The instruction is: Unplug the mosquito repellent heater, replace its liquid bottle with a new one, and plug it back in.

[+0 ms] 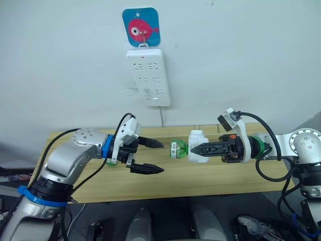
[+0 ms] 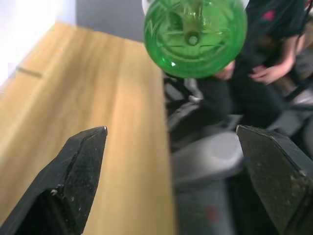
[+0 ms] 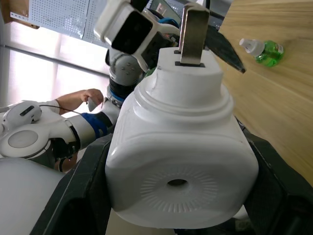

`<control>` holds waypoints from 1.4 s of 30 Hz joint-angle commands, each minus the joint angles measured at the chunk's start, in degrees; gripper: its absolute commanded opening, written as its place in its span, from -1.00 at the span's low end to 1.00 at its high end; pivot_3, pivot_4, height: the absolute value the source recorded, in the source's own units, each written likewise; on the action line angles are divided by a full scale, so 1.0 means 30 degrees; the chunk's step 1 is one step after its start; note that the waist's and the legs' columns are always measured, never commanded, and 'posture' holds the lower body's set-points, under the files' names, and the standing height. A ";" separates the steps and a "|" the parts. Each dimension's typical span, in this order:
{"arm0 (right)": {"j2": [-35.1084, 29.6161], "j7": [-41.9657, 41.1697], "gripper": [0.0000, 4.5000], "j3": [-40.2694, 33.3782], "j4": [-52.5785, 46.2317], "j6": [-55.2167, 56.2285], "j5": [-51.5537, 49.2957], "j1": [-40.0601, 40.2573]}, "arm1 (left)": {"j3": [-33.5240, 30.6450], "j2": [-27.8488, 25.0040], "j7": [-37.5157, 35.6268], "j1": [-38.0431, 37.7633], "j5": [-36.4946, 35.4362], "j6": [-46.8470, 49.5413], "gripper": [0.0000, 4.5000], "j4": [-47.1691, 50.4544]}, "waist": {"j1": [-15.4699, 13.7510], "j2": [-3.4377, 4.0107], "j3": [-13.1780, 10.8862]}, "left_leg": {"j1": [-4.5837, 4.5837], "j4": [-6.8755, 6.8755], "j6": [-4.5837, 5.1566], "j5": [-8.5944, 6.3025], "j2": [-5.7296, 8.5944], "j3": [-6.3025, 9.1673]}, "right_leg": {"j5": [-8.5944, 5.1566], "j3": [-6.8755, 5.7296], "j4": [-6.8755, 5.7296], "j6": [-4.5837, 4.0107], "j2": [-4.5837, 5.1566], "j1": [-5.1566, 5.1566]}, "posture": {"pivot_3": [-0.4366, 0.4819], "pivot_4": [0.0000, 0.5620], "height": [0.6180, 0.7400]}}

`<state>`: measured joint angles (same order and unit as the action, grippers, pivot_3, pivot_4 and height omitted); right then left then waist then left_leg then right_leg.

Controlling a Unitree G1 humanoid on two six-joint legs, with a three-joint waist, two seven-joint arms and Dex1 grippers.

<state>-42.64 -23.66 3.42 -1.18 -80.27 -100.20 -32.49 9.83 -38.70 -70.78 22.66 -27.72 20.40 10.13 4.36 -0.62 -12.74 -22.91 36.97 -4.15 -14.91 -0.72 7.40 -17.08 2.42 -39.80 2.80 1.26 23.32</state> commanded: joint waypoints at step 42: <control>-0.0210 -0.0902 0.36 -0.0711 -0.0763 -0.0274 0.0403 -0.0044 | -0.1279 -0.1729 0.1677 0.5496 -0.8570 1.2649 0.01 0.1160 | 0.0245 -0.0005 -0.0010 | 0.0013 -0.0007 0.0003 -0.0001 -0.0007 0.0027 | -0.0001 -0.0021 -0.0029 0.0015 -0.0031 0.0000 | -0.25 -0.27 0.75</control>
<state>-42.34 -26.08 1.86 -2.11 -80.34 -99.72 -32.59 9.95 -42.60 -66.82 37.54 -49.62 53.00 14.78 5.09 -0.63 -12.77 -22.87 36.95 -4.14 -14.91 -0.74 7.47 -17.08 2.37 -39.88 2.85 1.17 23.32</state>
